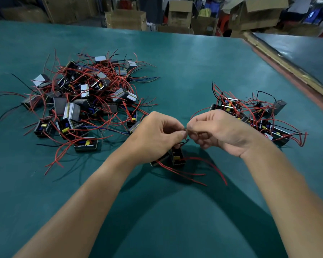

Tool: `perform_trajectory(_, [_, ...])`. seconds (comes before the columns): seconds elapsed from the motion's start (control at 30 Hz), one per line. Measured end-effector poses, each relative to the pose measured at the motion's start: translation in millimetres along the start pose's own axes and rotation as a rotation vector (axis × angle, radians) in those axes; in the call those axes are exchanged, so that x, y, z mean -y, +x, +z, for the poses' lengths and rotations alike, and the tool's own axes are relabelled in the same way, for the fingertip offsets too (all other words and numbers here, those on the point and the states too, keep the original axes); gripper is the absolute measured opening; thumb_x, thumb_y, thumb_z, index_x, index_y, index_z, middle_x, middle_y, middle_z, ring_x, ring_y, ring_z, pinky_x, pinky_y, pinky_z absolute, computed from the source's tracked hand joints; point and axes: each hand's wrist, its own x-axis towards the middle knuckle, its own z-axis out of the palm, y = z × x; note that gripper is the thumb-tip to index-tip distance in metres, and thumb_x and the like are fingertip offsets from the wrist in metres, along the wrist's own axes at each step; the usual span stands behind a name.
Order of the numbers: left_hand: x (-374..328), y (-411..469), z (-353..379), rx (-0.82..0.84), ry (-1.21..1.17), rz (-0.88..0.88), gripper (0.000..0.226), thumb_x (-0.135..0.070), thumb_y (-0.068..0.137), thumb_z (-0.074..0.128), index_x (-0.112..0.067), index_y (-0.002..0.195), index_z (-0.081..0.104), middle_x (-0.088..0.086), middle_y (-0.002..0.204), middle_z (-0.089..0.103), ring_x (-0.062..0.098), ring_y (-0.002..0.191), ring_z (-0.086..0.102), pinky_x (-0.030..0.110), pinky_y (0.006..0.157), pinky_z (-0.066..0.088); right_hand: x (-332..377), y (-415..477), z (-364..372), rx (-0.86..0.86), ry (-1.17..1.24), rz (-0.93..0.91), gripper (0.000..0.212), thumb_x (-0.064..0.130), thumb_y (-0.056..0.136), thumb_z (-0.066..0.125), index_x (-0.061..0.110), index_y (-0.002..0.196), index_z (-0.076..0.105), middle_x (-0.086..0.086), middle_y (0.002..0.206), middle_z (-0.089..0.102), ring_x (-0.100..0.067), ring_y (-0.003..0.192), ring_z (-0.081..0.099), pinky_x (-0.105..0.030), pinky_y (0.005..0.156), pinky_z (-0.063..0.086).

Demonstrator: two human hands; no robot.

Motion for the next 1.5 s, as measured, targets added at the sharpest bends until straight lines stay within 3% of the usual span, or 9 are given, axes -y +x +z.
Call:
perform_trajectory(0.13, [-2.0, -0.6, -2.9, -0.001, -0.179, -0.107, 0.020, -0.012, 0.091, 0.066, -0.011, 0.072, 0.071, -0.004, 0.054, 0.060, 0.019, 0.054, 0.039, 0.027, 0.053, 0.029, -3.2, 0.4, -0.7, -0.071, -0.057, -0.243, 0.015, -0.002, 0.089, 0.066, 0.011, 0.081, 0.070, 0.000, 0.063, 0.066, -0.008, 0.052, 0.056, -0.019, 0.052, 0.049])
perform_trajectory(0.33, [-4.8, 0.1, -4.7, 0.090, -0.313, -0.173, 0.025, -0.009, 0.094, 0.060, -0.010, 0.069, 0.065, -0.003, 0.054, 0.056, 0.019, 0.057, 0.038, 0.024, 0.051, 0.029, -5.1, 0.7, -1.6, -0.113, -0.192, -0.438, 0.029, -0.009, 0.081, 0.072, 0.019, 0.076, 0.077, 0.001, 0.068, 0.074, -0.006, 0.061, 0.064, -0.019, 0.062, 0.054])
perform_trajectory(0.57, [-1.9, -1.1, -4.8, 0.070, -0.309, -0.168, 0.021, -0.009, 0.091, 0.064, -0.012, 0.071, 0.069, 0.001, 0.054, 0.060, 0.022, 0.059, 0.041, 0.026, 0.052, 0.031, -4.5, -0.9, -0.4, -0.211, -0.269, -0.414, 0.012, 0.008, 0.084, 0.076, 0.012, 0.073, 0.077, -0.008, 0.063, 0.071, -0.011, 0.055, 0.060, -0.026, 0.057, 0.050])
perform_trajectory(0.77, [0.6, -1.6, -3.3, 0.047, -0.245, -0.079, 0.018, -0.011, 0.089, 0.068, -0.014, 0.072, 0.072, 0.000, 0.056, 0.065, 0.005, 0.045, 0.047, 0.015, 0.047, 0.035, 0.0, 1.0, 3.4, -0.186, -0.157, -0.236, 0.031, 0.002, 0.087, 0.067, 0.009, 0.057, 0.068, -0.003, 0.051, 0.061, -0.012, 0.044, 0.052, -0.020, 0.046, 0.044])
perform_trajectory(0.87, [-0.9, -1.2, -1.8, 0.034, -0.243, -0.043, 0.020, -0.010, 0.090, 0.068, -0.016, 0.072, 0.072, 0.001, 0.058, 0.066, 0.013, 0.053, 0.050, 0.021, 0.053, 0.037, -0.8, 3.0, 2.9, -0.159, -0.061, -0.140, 0.035, 0.004, 0.087, 0.064, 0.013, 0.054, 0.066, -0.005, 0.052, 0.059, -0.013, 0.044, 0.050, -0.022, 0.044, 0.043])
perform_trajectory(1.0, [-0.8, 0.9, -3.6, 0.036, -0.283, -0.099, 0.020, -0.010, 0.092, 0.064, -0.013, 0.073, 0.069, -0.001, 0.055, 0.062, 0.026, 0.063, 0.038, 0.029, 0.054, 0.028, -4.5, 3.8, 5.4, -0.233, -0.082, -0.318, 0.016, 0.000, 0.085, 0.073, 0.012, 0.079, 0.064, 0.000, 0.059, 0.064, -0.015, 0.051, 0.054, -0.024, 0.051, 0.051])
perform_trajectory(1.13, [0.7, 1.9, -4.4, 0.053, -0.336, -0.164, 0.021, -0.013, 0.093, 0.062, -0.013, 0.073, 0.067, -0.002, 0.056, 0.061, 0.028, 0.067, 0.037, 0.027, 0.052, 0.029, -4.8, 3.9, 4.3, -0.290, -0.178, -0.507, 0.017, -0.002, 0.082, 0.077, 0.012, 0.075, 0.071, -0.002, 0.062, 0.067, -0.014, 0.056, 0.057, -0.026, 0.052, 0.052])
perform_trajectory(1.27, [1.1, 1.7, -6.7, 0.083, -0.353, -0.175, 0.022, -0.014, 0.093, 0.061, -0.014, 0.072, 0.068, -0.001, 0.057, 0.060, 0.017, 0.060, 0.042, 0.017, 0.049, 0.033, -7.6, 4.2, 3.7, -0.296, -0.271, -0.500, 0.020, 0.003, 0.083, 0.077, 0.022, 0.081, 0.076, -0.001, 0.071, 0.074, -0.007, 0.059, 0.061, -0.027, 0.058, 0.054])
perform_trajectory(1.5, [1.1, 0.6, -8.0, 0.076, -0.330, -0.154, 0.023, -0.012, 0.093, 0.062, -0.015, 0.072, 0.069, -0.001, 0.057, 0.061, 0.028, 0.069, 0.039, 0.023, 0.051, 0.032, -11.2, 5.7, -1.6, -0.267, -0.425, -0.473, 0.015, 0.015, 0.082, 0.078, 0.029, 0.082, 0.077, 0.011, 0.071, 0.073, -0.005, 0.063, 0.063, -0.026, 0.067, 0.053])
